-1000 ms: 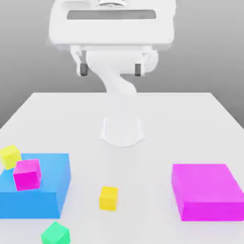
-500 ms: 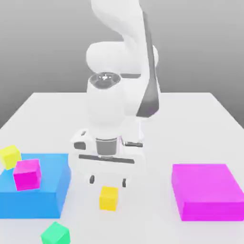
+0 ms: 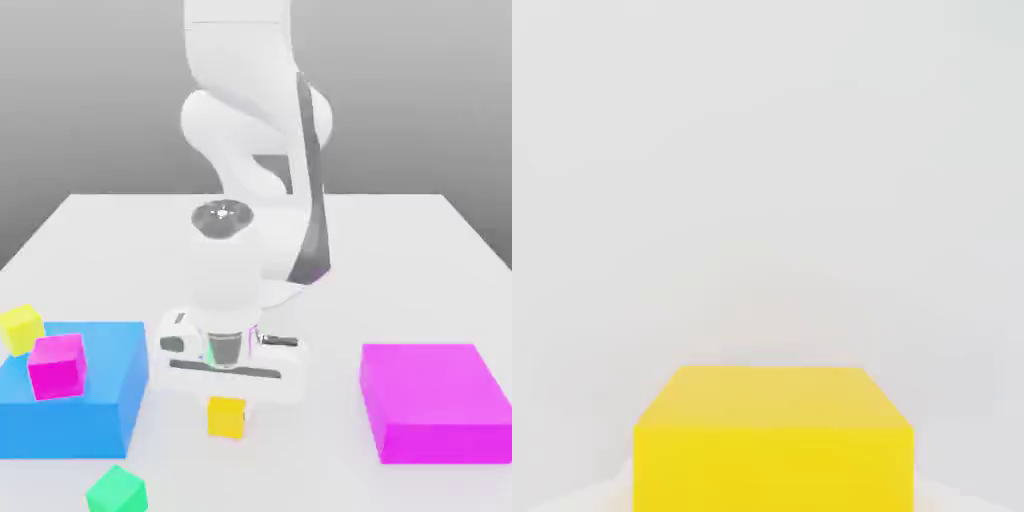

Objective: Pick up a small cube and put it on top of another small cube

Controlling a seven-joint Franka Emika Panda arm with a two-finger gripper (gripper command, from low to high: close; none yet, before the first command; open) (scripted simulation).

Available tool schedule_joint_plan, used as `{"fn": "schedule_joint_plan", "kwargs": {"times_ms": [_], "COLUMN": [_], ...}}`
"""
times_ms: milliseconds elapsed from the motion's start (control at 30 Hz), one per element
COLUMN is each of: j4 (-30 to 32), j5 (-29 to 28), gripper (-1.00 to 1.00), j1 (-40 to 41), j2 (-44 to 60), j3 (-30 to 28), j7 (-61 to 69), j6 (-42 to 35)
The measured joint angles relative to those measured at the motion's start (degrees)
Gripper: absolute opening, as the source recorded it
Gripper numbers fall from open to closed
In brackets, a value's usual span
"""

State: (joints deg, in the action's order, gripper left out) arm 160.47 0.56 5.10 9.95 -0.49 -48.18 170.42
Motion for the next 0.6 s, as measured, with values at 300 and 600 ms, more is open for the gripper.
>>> {"fn": "schedule_joint_plan", "kwargs": {"times_ms": [300,600], "j4": [-9.7,-26.2], "j5": [1.0,1.6], "gripper": [-1.0,-1.0], "j1": [3.7,8.3], "j2": [-3.0,5.2], "j3": [-1.3,-3.3], "j7": [6.1,14.4], "j6": [-13.0,-21.0]}}
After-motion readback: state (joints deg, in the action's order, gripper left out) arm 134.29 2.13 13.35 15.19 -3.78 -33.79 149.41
